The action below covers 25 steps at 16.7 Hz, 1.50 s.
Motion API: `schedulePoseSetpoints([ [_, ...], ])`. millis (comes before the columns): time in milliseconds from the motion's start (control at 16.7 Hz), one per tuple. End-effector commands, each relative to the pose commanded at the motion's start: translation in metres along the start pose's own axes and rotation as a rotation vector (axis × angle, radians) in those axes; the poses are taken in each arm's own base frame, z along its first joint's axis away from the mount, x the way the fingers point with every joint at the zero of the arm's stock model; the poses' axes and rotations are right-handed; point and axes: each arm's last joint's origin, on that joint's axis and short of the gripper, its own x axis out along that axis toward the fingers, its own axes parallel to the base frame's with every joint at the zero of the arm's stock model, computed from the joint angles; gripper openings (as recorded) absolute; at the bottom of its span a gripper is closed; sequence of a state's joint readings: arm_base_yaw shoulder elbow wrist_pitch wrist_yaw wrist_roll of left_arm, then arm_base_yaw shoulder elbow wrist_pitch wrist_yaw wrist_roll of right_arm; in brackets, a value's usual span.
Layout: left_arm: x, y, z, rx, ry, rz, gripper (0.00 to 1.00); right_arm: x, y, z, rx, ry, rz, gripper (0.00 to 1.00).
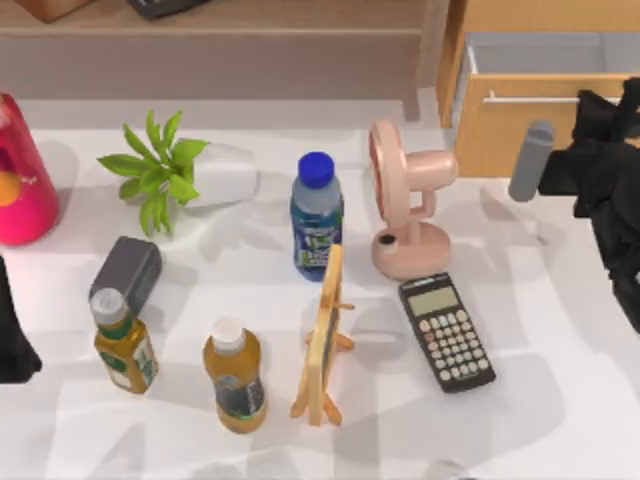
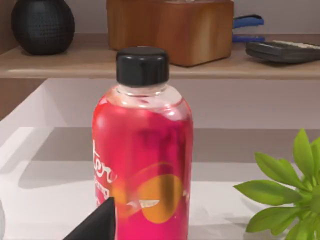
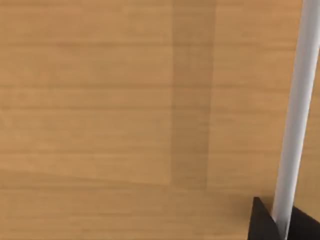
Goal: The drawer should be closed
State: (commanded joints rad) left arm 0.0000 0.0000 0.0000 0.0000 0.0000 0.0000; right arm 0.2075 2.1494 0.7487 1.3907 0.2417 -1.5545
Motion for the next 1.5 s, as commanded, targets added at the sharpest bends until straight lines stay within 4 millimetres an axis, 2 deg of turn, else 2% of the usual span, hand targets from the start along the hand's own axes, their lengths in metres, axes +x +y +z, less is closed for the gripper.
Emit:
schedulePoseSetpoints([
  [180, 0.000, 0.000, 0.000, 0.000, 0.000, 0.000, 1.00, 0.015, -0.001, 0.000, 0.002, -0.003, 0.001, 0.00],
  [540, 0.000, 0.000, 0.000, 0.000, 0.000, 0.000, 1.00, 0.018, -0.002, 0.000, 0.005, -0.001, -0.002, 0.00],
  [1080, 0.000, 0.000, 0.000, 0.000, 0.000, 0.000, 1.00, 0.073, -0.002, 0.000, 0.003, -0.001, -0.001, 0.00],
  [1380, 0.000, 0.000, 0.000, 0.000, 0.000, 0.000, 1.00, 0.078, -0.001, 0.000, 0.004, -0.003, 0.003, 0.00],
  [1500, 0.000, 0.000, 0.000, 0.000, 0.000, 0.000, 1.00, 0.078, -0.001, 0.000, 0.004, -0.003, 0.003, 0.15],
])
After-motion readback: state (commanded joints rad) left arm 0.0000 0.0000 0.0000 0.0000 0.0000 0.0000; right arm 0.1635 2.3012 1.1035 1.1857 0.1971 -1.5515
